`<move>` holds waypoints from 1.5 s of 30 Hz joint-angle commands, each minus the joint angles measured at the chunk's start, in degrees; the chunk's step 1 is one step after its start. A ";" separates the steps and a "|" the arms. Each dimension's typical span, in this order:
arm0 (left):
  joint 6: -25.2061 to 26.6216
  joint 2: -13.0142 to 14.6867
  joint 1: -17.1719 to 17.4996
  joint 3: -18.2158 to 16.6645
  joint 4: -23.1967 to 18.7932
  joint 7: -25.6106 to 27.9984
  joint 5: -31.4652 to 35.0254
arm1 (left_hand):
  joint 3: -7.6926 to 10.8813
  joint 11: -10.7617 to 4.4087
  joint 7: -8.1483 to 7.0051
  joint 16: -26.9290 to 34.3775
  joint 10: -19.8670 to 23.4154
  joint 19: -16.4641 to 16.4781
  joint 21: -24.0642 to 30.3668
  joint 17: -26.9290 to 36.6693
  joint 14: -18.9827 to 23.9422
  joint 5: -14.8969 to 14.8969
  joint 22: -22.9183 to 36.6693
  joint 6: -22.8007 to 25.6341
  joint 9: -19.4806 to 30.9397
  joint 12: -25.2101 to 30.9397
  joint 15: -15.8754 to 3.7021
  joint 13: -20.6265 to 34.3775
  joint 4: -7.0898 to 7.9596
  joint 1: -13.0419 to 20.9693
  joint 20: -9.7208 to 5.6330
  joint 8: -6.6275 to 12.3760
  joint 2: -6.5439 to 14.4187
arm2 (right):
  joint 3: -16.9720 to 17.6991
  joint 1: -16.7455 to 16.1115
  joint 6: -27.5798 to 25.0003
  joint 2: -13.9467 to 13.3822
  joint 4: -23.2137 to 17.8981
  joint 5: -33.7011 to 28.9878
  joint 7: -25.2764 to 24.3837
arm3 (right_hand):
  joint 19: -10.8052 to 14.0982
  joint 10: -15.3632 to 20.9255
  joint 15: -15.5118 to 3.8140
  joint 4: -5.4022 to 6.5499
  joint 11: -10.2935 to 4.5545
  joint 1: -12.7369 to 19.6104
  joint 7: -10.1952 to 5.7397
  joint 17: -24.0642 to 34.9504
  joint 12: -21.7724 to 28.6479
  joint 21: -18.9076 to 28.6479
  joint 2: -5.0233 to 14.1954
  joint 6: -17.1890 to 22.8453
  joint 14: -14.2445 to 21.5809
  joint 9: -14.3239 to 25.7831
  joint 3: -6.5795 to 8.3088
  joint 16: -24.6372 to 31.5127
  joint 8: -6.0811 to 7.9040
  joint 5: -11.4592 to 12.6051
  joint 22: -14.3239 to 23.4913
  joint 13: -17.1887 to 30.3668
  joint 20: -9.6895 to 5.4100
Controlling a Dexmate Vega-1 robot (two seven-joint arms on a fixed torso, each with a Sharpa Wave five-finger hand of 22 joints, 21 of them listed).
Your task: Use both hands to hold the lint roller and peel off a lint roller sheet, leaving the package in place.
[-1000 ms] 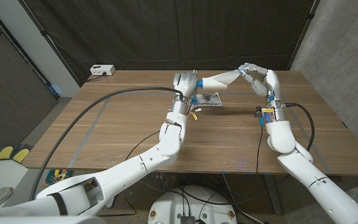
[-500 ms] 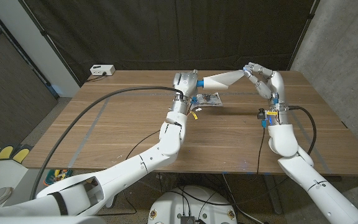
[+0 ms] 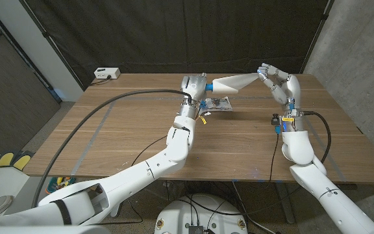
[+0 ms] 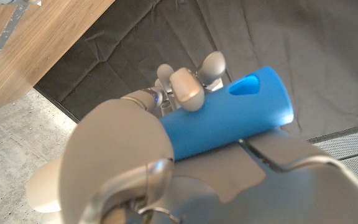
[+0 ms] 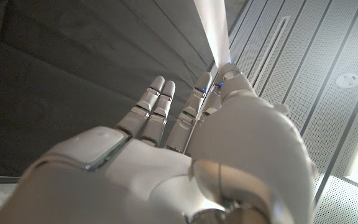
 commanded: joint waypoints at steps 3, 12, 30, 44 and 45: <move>-0.16 -0.13 -0.25 -0.05 0.39 0.16 -0.45 | 0.62 -0.19 0.22 0.23 -0.07 -0.01 0.50 0.31 -0.06 0.00 0.11 0.86 -0.04 0.42 -0.22 0.13 -0.10 0.07 -4.28 0.45 0.49 | 0.31 1.46 6.16 1.59 3.32 4.45 6.10 | -0.13 0.26 -9.58 0.15 -0.21 0.23 1.41 0.16 -0.42 0.40 0.53 3.05 -0.46 0.60 -0.21 -0.16 0.18 0.32 0.22 0.16 -2.37; -0.45 0.04 -0.46 -0.18 0.52 0.53 -0.94 | 0.65 0.07 0.31 0.26 -0.02 0.20 0.70 0.29 -0.05 -0.03 0.12 0.96 -0.16 0.54 -0.23 0.16 -0.15 0.04 -4.28 0.56 0.49 | -1.33 3.44 10.10 2.06 6.80 10.29 11.14 | -0.21 0.36 -9.56 0.22 -0.21 0.26 1.32 0.17 -0.55 0.48 0.59 3.07 -0.55 0.63 -0.41 -0.32 0.00 0.49 0.20 0.24 -2.36; -1.96 1.11 -0.88 -0.68 0.55 1.23 -2.38 | 0.74 -0.08 0.24 0.21 -0.03 -0.04 0.60 0.26 -0.06 -0.10 -0.29 0.83 -0.20 0.58 -0.23 -0.14 -0.22 -0.09 -4.28 0.82 0.51 | -1.25 3.09 5.01 1.66 4.54 9.03 13.37 | -0.78 -15.77 -5.15 1.94 4.83 -4.17 -1.79 3.30 -5.00 1.88 -1.72 -26.80 -4.56 0.81 -6.20 0.04 -5.41 -0.11 -0.33 0.90 5.59; -3.41 3.34 0.34 -2.31 -1.10 2.55 -4.03 | 0.81 -0.24 0.30 0.34 -0.20 -0.07 0.74 0.31 -0.07 -0.13 -0.33 0.81 -0.36 0.78 -0.23 0.03 -0.24 -0.22 -4.27 0.98 0.54 | -6.41 7.39 9.69 3.45 10.64 19.24 20.08 | -5.25 -37.05 1.94 10.63 11.50 -23.49 2.42 4.56 -5.35 0.08 -6.15 -58.75 -13.35 0.27 -17.33 -3.96 -4.61 1.50 -0.67 0.11 10.52; -3.66 3.48 0.39 -2.48 -1.12 2.77 -4.28 | 0.82 -0.06 0.23 0.35 -0.09 -0.08 0.74 0.31 -0.09 -0.13 -0.35 0.72 -0.26 0.68 -0.23 -0.21 -0.24 -0.23 -4.27 1.02 0.54 | -6.08 7.19 9.28 3.79 10.37 18.62 19.47 | -5.34 -37.56 2.05 10.79 12.00 -23.83 2.38 4.56 -5.36 0.01 -6.13 -58.92 -13.68 0.26 -17.48 -4.11 -4.53 1.55 -0.69 0.07 10.73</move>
